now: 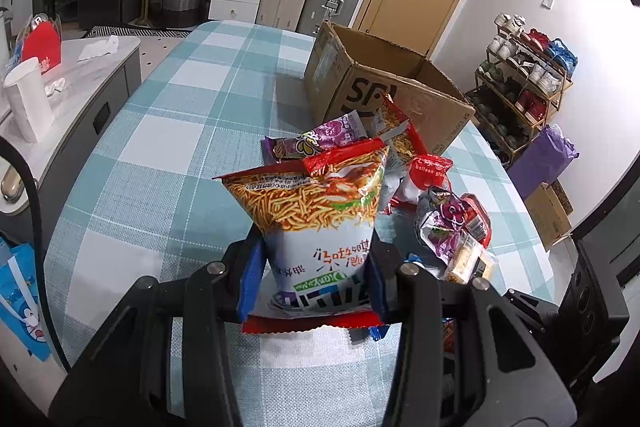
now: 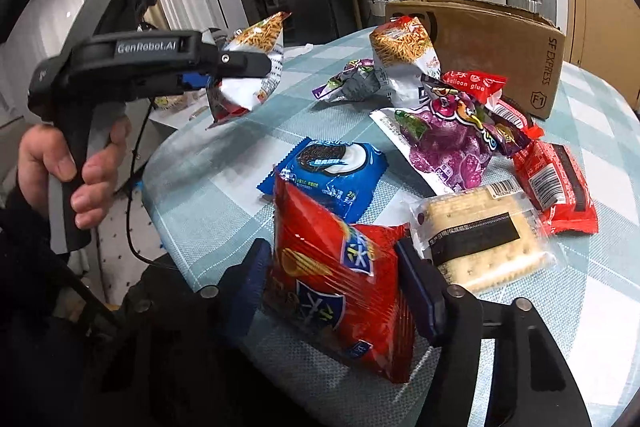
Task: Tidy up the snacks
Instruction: 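Lift the noodle bag with the left gripper while the right gripper grasps the red cracker bag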
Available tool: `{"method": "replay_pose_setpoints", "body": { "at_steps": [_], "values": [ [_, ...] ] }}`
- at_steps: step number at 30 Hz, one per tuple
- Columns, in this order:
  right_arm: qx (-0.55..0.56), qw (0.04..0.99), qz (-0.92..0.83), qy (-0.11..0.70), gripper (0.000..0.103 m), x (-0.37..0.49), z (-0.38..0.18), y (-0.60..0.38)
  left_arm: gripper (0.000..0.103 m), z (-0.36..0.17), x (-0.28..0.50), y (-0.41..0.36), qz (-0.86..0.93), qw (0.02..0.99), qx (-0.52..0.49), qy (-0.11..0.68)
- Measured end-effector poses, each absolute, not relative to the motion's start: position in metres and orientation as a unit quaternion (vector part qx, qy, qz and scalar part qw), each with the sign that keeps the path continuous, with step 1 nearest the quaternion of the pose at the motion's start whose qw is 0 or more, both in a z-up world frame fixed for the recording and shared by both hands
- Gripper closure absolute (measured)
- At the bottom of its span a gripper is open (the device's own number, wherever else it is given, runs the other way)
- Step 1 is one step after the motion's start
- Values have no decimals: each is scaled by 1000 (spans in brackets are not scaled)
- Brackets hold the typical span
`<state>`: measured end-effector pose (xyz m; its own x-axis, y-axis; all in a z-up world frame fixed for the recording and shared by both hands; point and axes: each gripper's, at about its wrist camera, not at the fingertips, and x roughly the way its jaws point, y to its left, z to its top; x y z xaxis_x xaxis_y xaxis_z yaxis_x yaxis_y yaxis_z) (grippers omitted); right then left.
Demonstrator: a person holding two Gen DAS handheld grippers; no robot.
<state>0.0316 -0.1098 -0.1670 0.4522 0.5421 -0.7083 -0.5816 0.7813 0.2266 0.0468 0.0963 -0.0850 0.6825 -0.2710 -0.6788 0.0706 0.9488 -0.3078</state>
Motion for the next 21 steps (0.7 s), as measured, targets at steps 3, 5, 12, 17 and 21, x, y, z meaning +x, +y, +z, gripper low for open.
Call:
{"method": "replay_pose_setpoints", "body": {
  "at_steps": [3, 5, 12, 17, 21],
  "values": [
    [-14, 854, 331, 401, 48, 32, -167, -114, 63, -85, 47, 96, -94, 908, -129, 387],
    [-7, 856, 329, 399, 49, 32, -167, -115, 63, -86, 46, 96, -92, 908, -128, 387],
    [-3, 859, 328, 393, 51, 29, -163, -117, 63, -87, 46, 94, -88, 908, -128, 389],
    [-4, 860, 336, 385, 52, 26, -162, -118, 63, -87, 46, 94, -88, 908, -125, 391],
    [-3, 862, 340, 376, 53, 22, -159, -115, 63, -88, 47, 92, -89, 906, -125, 394]
  ]
}}
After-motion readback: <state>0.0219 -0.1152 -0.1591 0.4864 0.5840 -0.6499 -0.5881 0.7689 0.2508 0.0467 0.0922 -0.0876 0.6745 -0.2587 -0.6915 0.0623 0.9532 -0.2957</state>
